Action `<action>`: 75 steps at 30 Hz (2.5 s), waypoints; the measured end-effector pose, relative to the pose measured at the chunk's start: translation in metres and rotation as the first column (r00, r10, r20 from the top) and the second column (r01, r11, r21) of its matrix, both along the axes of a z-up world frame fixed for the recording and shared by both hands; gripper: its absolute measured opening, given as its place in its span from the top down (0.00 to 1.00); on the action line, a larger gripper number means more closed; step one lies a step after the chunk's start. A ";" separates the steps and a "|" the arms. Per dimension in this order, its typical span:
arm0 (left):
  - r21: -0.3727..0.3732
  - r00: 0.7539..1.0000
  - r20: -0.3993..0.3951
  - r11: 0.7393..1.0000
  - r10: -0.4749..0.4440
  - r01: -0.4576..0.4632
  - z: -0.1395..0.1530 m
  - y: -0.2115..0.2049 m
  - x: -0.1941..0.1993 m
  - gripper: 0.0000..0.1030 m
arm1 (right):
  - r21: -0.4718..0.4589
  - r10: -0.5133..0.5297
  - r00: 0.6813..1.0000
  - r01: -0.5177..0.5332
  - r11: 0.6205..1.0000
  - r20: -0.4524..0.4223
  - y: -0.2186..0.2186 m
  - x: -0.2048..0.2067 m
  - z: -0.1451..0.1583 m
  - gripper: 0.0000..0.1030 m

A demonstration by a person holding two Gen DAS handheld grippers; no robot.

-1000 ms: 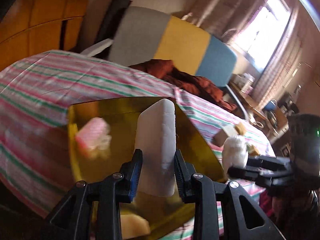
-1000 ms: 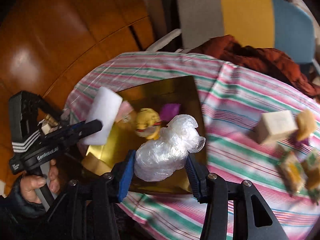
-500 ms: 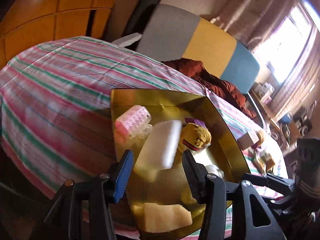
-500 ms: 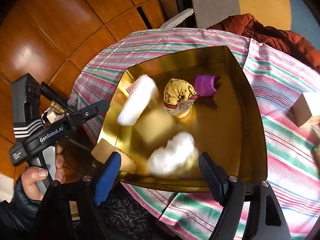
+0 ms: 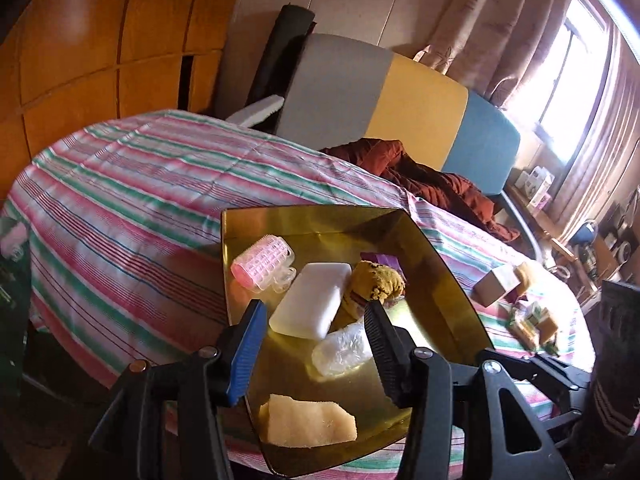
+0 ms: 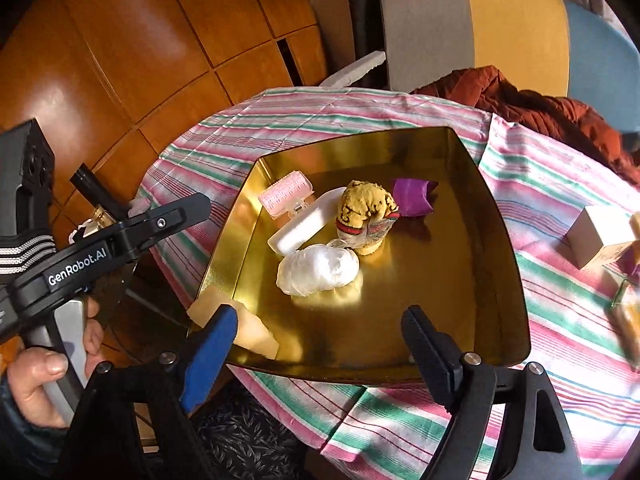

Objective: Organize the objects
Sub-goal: 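Carry the soap bar and plastic bundle to the gold tray and release both, then withdraw both tools from the tray toward the remaining items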

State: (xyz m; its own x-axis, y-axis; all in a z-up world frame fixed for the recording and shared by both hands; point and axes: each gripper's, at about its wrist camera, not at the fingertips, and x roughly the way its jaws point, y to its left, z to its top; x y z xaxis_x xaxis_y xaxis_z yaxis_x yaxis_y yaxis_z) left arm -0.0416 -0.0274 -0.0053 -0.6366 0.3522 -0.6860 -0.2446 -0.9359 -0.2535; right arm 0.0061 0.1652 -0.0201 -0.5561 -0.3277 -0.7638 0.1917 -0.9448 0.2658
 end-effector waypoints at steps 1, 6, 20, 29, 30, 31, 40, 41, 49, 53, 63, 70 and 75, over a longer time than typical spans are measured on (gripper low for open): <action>-0.010 1.000 -0.004 1.000 -0.001 0.001 0.001 0.002 0.001 0.50 | 0.010 -0.005 1.000 0.006 1.000 -0.013 0.000 0.002 0.001 0.18; -0.047 1.000 -0.018 0.999 0.005 -0.006 0.002 0.009 0.007 0.50 | 0.048 -0.042 0.997 0.045 0.998 -0.069 0.002 0.008 0.005 0.04; -0.104 0.999 -0.033 0.994 0.042 -0.045 0.002 0.021 0.016 0.50 | 0.144 -0.143 0.966 0.177 0.974 -0.216 0.016 0.014 0.014 0.00; -0.187 0.999 -0.047 0.982 0.022 -0.031 -0.003 0.038 0.017 0.50 | 0.176 -0.169 0.948 0.221 0.959 -0.269 0.025 0.019 0.012 0.01; -0.201 0.999 -0.047 0.979 0.023 -0.032 -0.004 0.040 0.017 0.50 | 0.177 -0.168 0.948 0.221 0.959 -0.272 0.027 0.019 0.011 0.01; -0.209 0.999 -0.048 0.977 0.023 -0.032 -0.005 0.041 0.018 0.50 | 0.179 -0.167 0.947 0.221 0.959 -0.275 0.027 0.020 0.011 0.01; -0.229 0.999 -0.040 0.973 -0.031 0.022 -0.009 0.055 0.020 0.50 | 0.169 -0.171 0.953 0.216 0.962 -0.249 0.040 0.019 0.005 0.03; -0.235 0.999 -0.038 0.972 -0.035 0.025 -0.010 0.057 0.020 0.50 | 0.165 -0.173 0.953 0.218 0.962 -0.248 0.042 0.019 0.004 0.03; -0.252 0.991 -0.028 0.961 -0.129 0.118 -0.009 0.079 0.020 0.49 | 0.142 -0.255 0.939 0.292 0.946 -0.229 0.079 0.019 0.007 0.03; -0.235 0.977 -0.020 0.951 -0.213 0.202 -0.005 0.095 0.018 0.44 | 0.105 -0.334 0.925 0.356 0.929 -0.180 0.115 0.018 0.003 0.03; -0.251 0.930 0.009 0.899 -0.367 0.357 0.002 0.148 0.016 0.41 | 0.133 -0.537 0.824 0.562 0.817 -0.183 0.238 0.030 0.019 0.02; -0.286 0.856 0.038 0.815 -0.516 0.504 0.005 0.207 0.011 0.41 | 0.099 -0.725 0.669 0.742 0.663 -0.163 0.342 0.046 0.005 0.02; -0.303 0.784 0.065 0.737 -0.617 0.605 -0.001 0.261 0.002 0.41 | -0.056 -0.812 0.578 0.811 0.583 -0.077 0.379 0.063 -0.004 0.02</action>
State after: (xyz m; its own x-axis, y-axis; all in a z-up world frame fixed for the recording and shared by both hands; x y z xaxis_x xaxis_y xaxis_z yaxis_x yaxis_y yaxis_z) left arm -0.0393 0.2337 -0.0060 -0.3818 0.4625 -0.8002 -0.7931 -0.6086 0.0267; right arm 0.0689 0.5438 -0.0240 -0.6563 0.2834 -0.6993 -0.6312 -0.7139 0.3031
